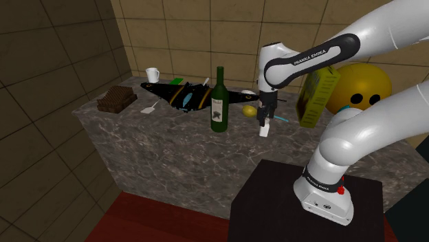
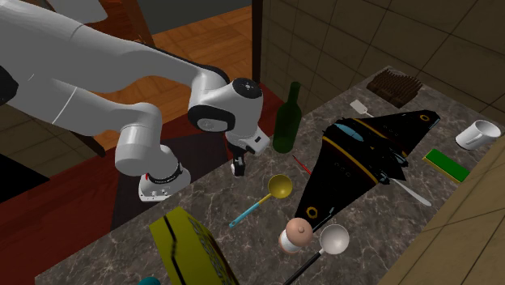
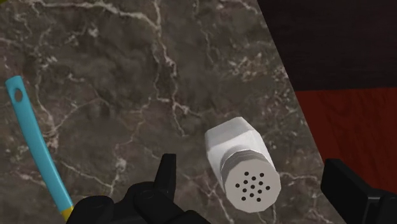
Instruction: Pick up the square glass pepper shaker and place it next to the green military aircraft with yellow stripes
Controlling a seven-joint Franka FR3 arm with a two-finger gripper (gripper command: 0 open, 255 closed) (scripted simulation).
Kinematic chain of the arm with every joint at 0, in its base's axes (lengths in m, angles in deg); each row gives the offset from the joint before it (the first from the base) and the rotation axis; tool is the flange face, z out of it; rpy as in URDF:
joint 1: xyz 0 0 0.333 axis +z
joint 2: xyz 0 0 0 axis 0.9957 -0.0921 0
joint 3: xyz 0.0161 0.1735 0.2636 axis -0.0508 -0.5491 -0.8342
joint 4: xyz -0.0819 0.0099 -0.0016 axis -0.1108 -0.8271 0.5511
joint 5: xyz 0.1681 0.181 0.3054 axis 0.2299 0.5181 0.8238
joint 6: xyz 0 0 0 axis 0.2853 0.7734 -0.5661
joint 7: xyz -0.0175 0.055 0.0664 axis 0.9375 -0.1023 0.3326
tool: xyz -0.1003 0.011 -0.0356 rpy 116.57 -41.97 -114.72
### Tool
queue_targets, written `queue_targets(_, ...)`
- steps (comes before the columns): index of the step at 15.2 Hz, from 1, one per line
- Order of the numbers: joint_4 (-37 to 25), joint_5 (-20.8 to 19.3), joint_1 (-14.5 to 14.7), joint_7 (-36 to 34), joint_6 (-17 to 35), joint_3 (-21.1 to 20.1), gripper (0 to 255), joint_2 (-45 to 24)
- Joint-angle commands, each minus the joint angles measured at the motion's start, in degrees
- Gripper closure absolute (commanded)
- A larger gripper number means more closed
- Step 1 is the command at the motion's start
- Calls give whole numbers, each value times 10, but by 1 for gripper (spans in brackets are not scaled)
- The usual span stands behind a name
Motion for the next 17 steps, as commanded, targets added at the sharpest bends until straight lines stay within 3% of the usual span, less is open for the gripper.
queue_targets(1, 4, -1, 0, 0, 7, 1, 0, -3)
queue_targets(7, 4, -1, 0, 0, 7, 1, 0, -3)
queue_targets(8, 4, -1, 0, 0, 7, 1, 255, -3)
queue_targets(17, 4, -1, 0, 0, 7, 1, 255, -3)
